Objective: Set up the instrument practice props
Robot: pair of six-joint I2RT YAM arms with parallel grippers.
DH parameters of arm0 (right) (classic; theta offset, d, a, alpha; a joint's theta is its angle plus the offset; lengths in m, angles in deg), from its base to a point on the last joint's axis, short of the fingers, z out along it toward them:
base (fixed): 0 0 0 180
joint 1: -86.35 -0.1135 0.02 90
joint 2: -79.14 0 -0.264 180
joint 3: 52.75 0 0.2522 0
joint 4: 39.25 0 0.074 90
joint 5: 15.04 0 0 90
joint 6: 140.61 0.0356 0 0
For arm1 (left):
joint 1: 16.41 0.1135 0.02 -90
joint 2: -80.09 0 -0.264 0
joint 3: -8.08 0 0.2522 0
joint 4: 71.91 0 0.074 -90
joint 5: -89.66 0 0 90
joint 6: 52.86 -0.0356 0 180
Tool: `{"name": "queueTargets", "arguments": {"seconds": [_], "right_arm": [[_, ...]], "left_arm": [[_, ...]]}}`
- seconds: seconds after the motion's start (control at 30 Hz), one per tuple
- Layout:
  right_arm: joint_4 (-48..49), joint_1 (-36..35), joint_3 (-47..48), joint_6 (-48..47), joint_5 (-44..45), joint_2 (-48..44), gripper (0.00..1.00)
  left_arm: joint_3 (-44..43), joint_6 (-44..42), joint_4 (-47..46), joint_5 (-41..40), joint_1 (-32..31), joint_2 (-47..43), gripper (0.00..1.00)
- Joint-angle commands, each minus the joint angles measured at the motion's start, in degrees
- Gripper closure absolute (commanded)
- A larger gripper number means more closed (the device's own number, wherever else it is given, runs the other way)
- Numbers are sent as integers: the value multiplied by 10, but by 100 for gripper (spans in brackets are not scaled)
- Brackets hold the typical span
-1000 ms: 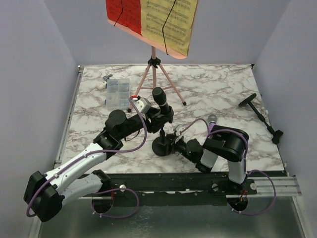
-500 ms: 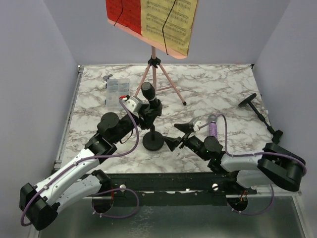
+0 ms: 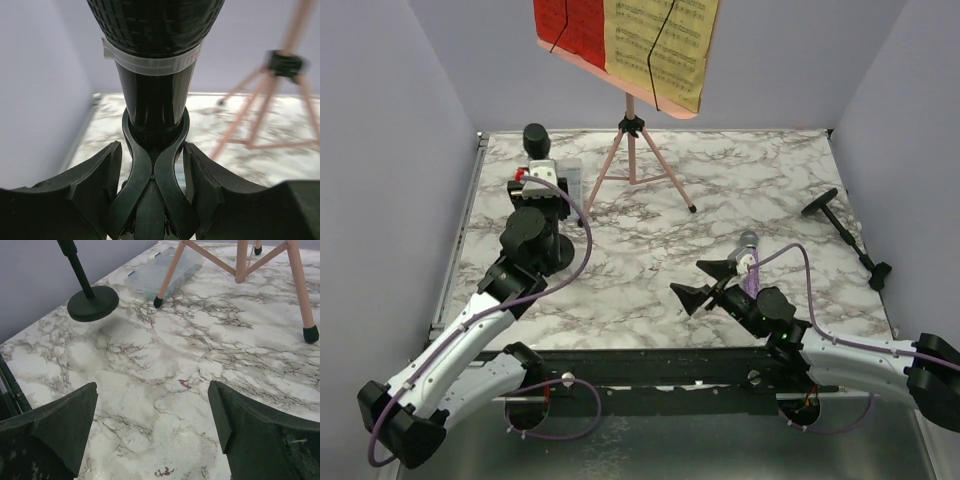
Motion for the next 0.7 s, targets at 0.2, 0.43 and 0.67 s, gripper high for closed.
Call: {"name": "queueTargets", "arguments": {"seconds": [0.2, 0.43, 0.67], "right_arm": [[-124, 2, -9, 19, 16, -115, 0], [-215, 2, 4, 41, 22, -186, 1], [-309, 2, 26, 50, 40, -270, 1]], "left_arm": [[-35, 64, -180, -167, 236, 104, 100], [-87, 158, -229, -155, 333, 208, 100], [-142, 136, -290, -120, 369, 321, 100]]}}
